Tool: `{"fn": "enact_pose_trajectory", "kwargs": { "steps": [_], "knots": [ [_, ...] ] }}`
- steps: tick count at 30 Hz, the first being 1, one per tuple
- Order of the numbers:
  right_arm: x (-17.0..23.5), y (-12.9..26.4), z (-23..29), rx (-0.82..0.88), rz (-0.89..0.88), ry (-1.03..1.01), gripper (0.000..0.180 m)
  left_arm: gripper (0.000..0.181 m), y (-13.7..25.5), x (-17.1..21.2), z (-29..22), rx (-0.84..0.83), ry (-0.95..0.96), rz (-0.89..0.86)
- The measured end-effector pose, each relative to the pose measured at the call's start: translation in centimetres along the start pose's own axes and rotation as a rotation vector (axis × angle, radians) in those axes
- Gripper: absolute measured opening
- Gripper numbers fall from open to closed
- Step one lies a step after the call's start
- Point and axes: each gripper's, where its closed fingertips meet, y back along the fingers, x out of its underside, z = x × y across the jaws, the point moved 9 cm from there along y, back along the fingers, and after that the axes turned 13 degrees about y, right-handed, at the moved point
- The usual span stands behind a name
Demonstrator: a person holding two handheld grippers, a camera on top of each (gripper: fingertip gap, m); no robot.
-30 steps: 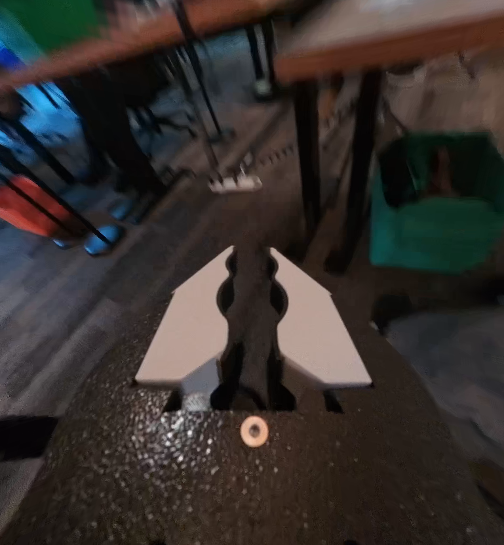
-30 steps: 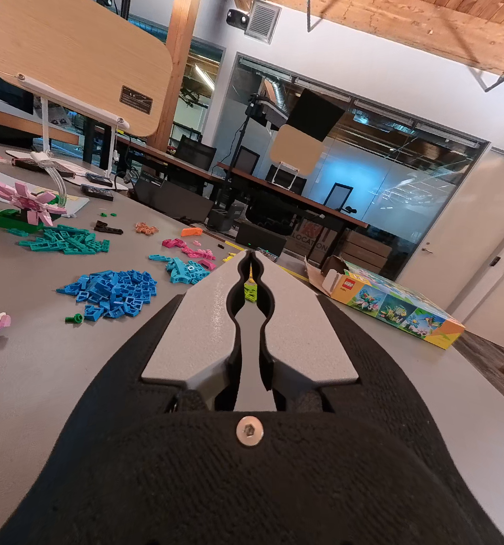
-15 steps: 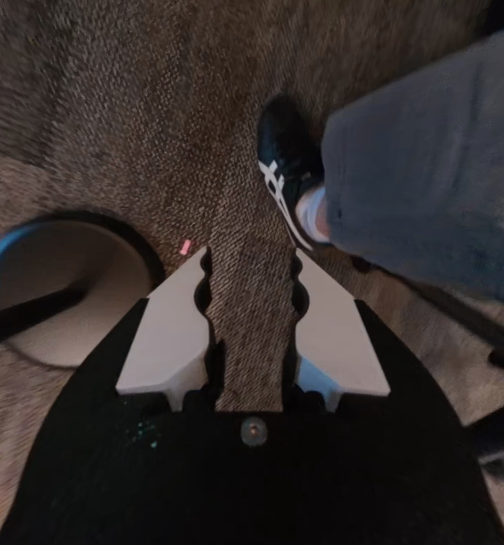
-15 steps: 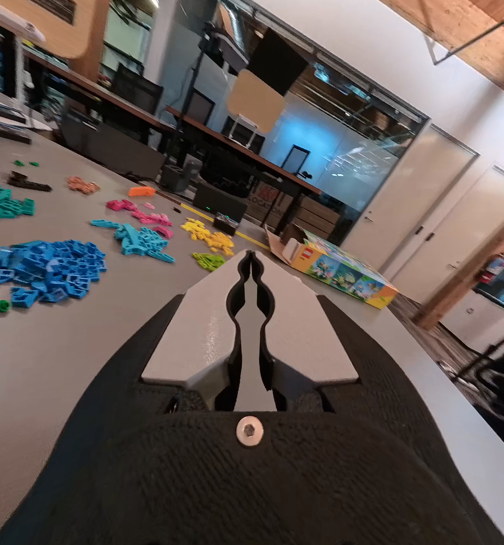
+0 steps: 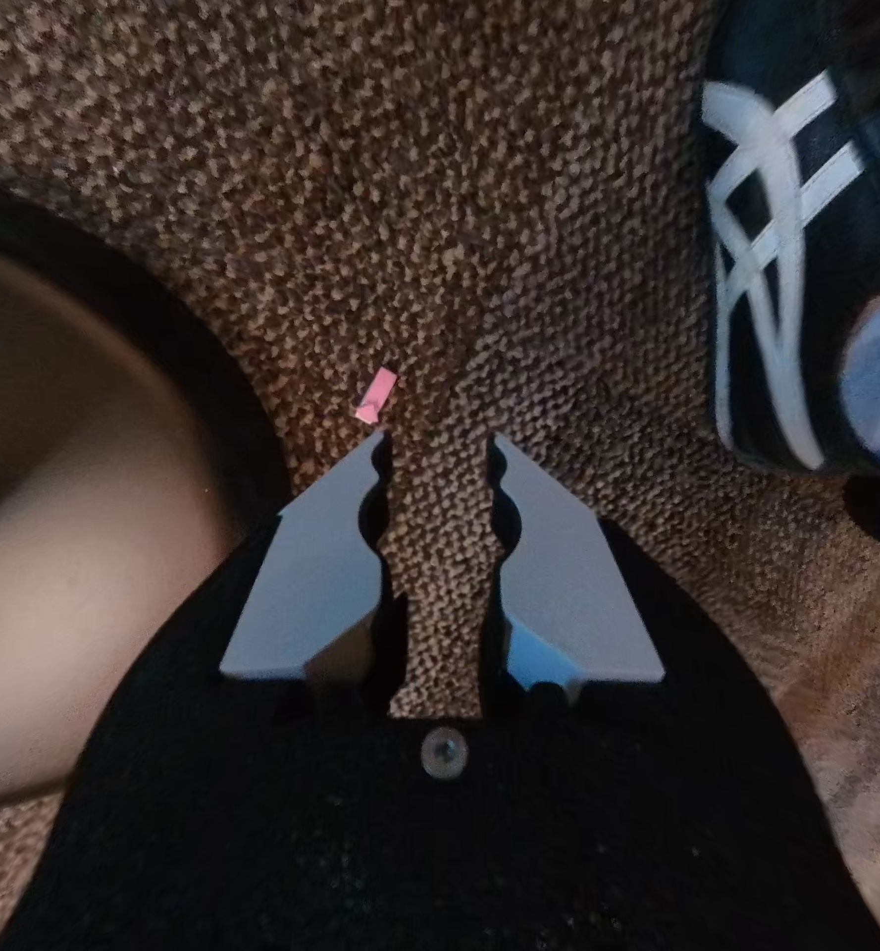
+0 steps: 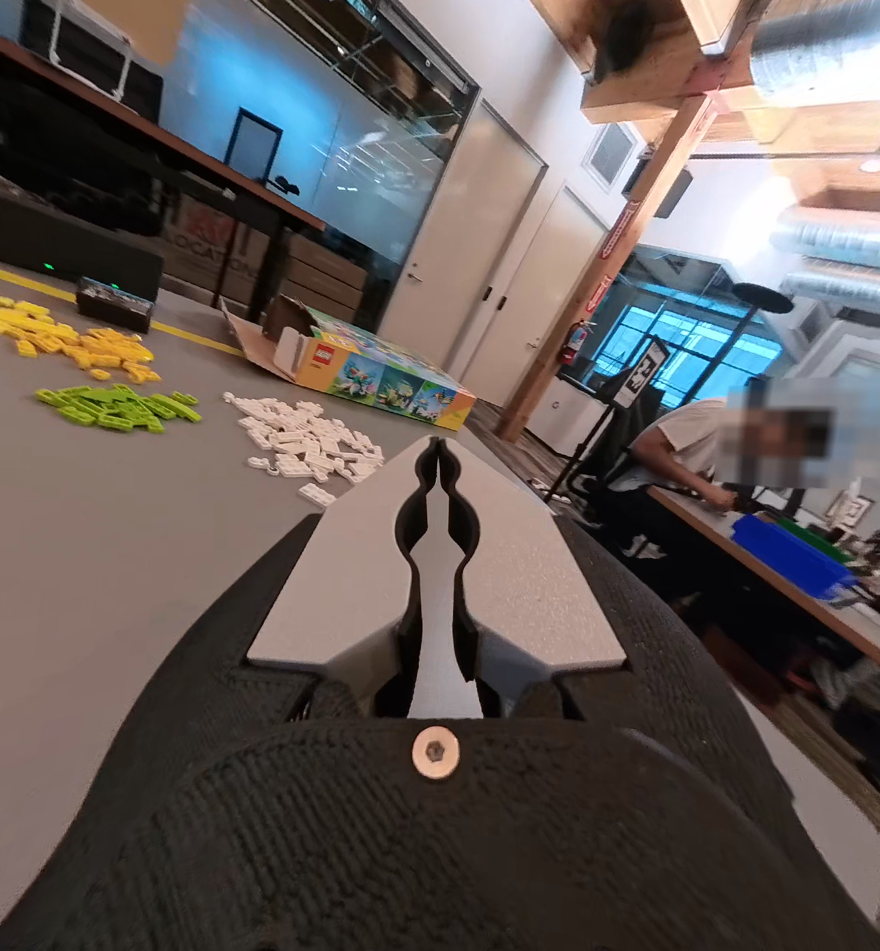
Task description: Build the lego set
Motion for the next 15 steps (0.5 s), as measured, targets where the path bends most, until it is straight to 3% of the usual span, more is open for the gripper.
{"fn": "enact_pose_trajectory", "kwargs": {
  "steps": [12, 15],
  "knots": [
    [-0.5, 0.1, 1.0, 0.041, 0.055, 0.185, 0.000, 0.025, -2.9, -0.7, 2.3, -0.049, -0.126, 0.062],
    [-0.6, 0.3, 1.0, 0.050, 0.060, 0.186, 0.000, 0.014, -3.0, -1.1, 2.6, -0.057, -0.114, 0.053]
  ]
}}
